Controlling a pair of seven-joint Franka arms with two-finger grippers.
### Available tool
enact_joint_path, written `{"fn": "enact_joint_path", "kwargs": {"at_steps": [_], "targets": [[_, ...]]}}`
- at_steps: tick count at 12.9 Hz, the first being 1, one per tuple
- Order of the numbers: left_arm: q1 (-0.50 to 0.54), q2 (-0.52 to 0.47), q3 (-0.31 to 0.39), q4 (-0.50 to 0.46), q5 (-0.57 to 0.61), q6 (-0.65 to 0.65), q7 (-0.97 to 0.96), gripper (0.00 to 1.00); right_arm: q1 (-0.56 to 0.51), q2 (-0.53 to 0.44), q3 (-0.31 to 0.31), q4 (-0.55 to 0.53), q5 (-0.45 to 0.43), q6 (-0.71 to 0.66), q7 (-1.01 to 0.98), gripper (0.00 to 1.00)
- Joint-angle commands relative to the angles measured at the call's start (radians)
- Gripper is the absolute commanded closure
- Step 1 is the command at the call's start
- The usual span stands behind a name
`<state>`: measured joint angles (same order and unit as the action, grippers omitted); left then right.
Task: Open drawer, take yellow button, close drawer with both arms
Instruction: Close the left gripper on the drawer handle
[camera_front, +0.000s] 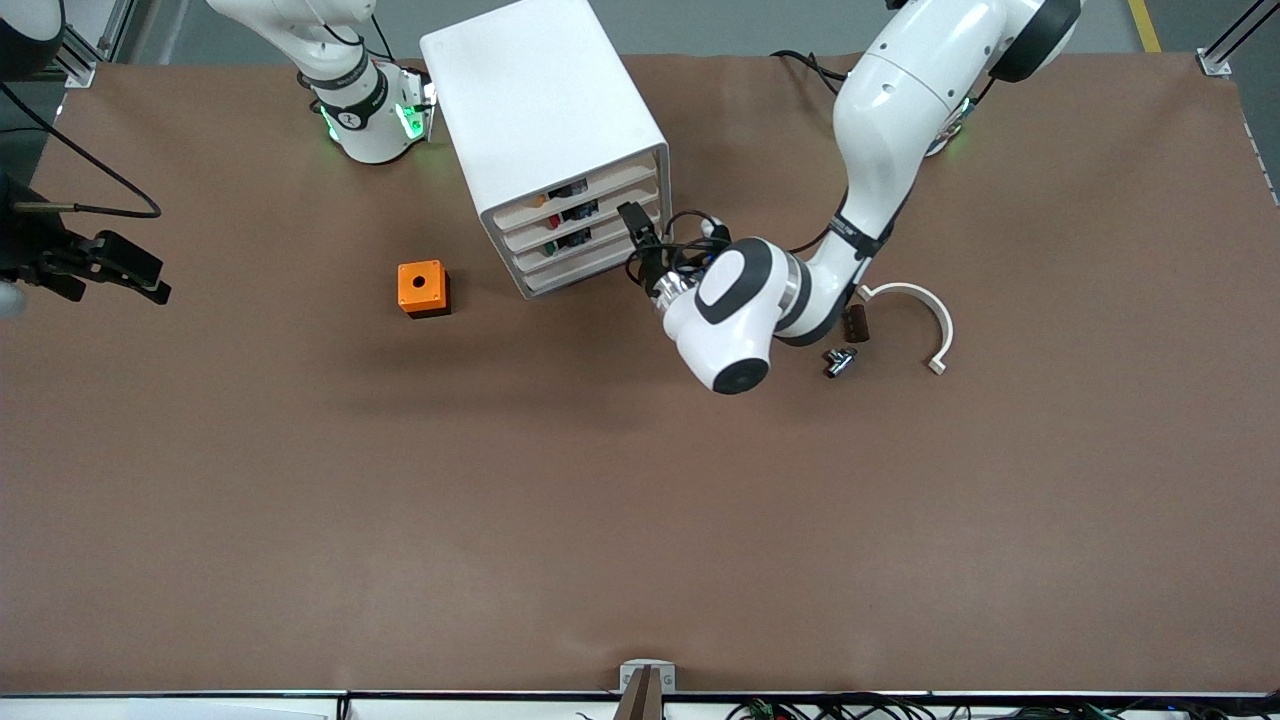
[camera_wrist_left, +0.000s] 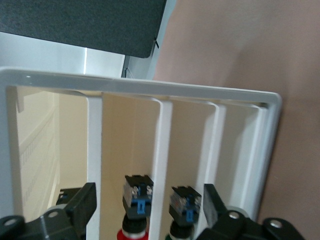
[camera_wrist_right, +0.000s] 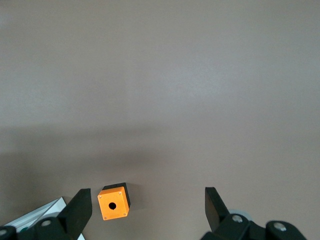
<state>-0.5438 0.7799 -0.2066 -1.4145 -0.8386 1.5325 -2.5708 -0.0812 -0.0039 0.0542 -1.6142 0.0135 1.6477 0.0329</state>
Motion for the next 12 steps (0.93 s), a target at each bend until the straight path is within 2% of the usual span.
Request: {"fn": "enact_joint_path", "kwargs": {"at_steps": [1,3,4,5,6,9,10,11,12], "targets": [[-0.015,0.001,0.004,0.019,-0.042,-0.017,-0.029,0.11,0.0,-0.025,-0.002,-0.023,-0.01,0.011,-0.01,0.0],[-0.013,-0.001,0.004,0.022,-0.05,-0.02,-0.029,0.13,0.0,-0.025,-0.002,-0.023,-0.01,0.009,-0.01,0.0],[-0.016,-0.001,0.003,0.022,-0.05,-0.023,-0.026,0.18,0.0,-0.025,-0.002,-0.023,-0.01,0.011,-0.01,0.0],[-0.03,-0.001,-0.002,0.022,-0.053,-0.023,-0.02,0.32,0.001,-0.025,-0.002,-0.023,-0.01,0.009,-0.01,0.0],[-0.034,-0.004,-0.005,0.022,-0.053,-0.023,-0.016,0.4,0.001,-0.025,-0.002,-0.023,-0.01,0.009,-0.01,0.0],[-0.036,-0.004,-0.034,0.02,-0.054,-0.023,-0.009,0.43,0.003,-0.025,-0.002,-0.023,-0.01,0.009,-0.01,0.0],[-0.036,-0.004,-0.04,0.022,-0.054,-0.023,0.001,0.5,0.003,-0.025,-0.002,-0.023,-0.01,0.009,-0.01,0.0],[-0.035,-0.005,-0.045,0.022,-0.054,-0.025,0.021,0.66,0.0,-0.025,-0.002,-0.023,-0.01,0.008,-0.01,0.0],[-0.028,-0.007,-0.045,0.022,-0.053,-0.023,0.024,0.73,0.0,-0.025,-0.002,-0.023,-0.01,0.006,-0.01,0.0]]}}
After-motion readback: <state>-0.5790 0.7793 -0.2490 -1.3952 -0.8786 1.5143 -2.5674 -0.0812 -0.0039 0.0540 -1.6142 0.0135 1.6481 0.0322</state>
